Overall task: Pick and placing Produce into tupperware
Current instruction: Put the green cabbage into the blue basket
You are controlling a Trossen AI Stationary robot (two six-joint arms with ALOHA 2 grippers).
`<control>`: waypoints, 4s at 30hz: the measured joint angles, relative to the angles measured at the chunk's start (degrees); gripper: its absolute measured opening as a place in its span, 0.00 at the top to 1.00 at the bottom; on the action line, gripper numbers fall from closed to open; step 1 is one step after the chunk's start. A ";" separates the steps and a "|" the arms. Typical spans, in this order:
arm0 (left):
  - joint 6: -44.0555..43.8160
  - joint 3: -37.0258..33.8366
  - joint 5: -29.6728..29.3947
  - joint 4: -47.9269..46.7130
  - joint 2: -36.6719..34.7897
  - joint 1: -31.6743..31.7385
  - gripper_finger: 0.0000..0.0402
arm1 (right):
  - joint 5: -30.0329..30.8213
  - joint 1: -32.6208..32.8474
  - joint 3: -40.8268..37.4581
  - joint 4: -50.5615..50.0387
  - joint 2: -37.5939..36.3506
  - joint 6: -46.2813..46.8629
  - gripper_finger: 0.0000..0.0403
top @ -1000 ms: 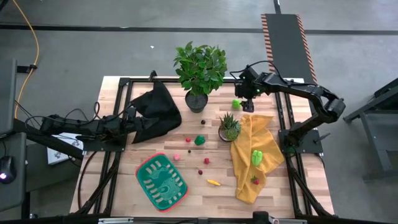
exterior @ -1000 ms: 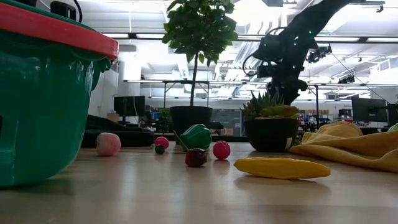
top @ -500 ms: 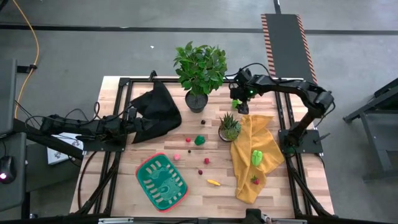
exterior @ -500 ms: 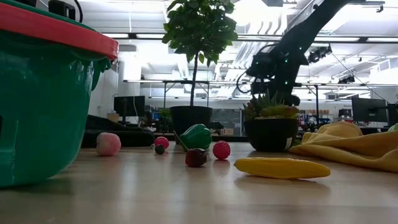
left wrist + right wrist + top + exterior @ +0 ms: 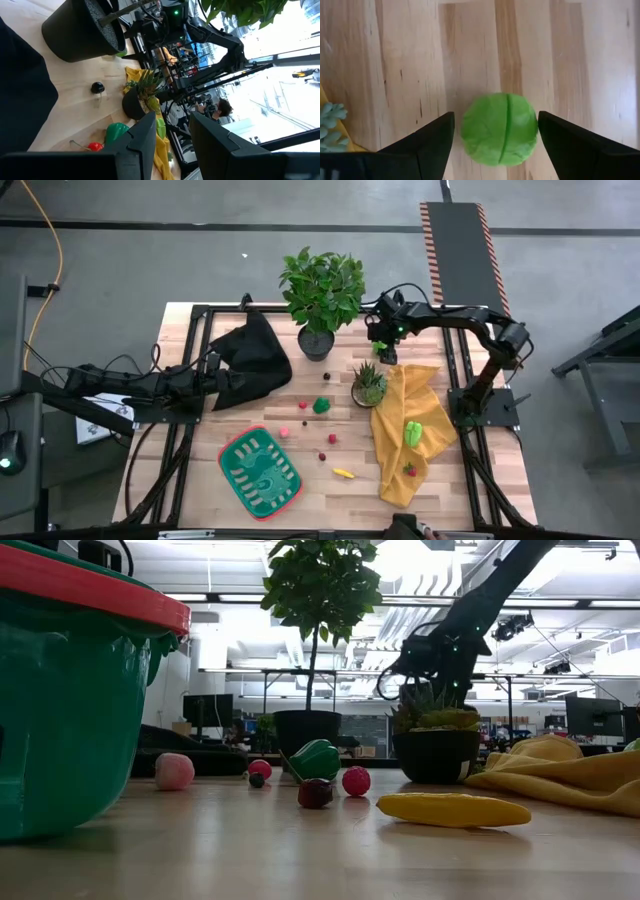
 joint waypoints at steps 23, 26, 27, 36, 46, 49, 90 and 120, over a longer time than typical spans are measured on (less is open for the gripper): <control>-0.02 -0.01 -0.02 -0.03 0.00 0.00 0.72 | 1.74 -0.02 0.00 0.26 2.32 0.03 0.32; -0.01 -0.01 -0.02 -0.04 0.00 0.00 0.72 | 1.74 -0.02 0.00 0.28 2.32 0.03 0.35; -0.02 -0.02 -0.02 -0.04 -0.01 0.00 0.72 | 1.74 -0.02 0.00 0.28 2.32 0.03 0.37; -0.02 -0.01 -0.04 -0.14 -0.01 0.00 0.72 | 1.70 -0.02 0.04 0.36 2.30 0.03 0.42; 0.00 0.00 -0.07 -0.24 -0.01 0.00 0.72 | 1.72 -0.04 1.76 -1.95 2.22 2.87 0.42; -0.01 -0.02 -0.09 -0.25 -0.01 0.00 0.72 | 1.78 -0.32 2.81 -2.75 1.24 4.36 0.42; 0.45 -0.01 -0.37 -1.09 0.01 0.00 0.72 | -24.35 -4.69 4.28 -10.98 -35.52 34.56 0.42; 1.53 -0.02 1.61 -1.09 0.01 0.00 0.72 | -18.04 36.71 4.28 -1.37 -37.03 57.44 0.42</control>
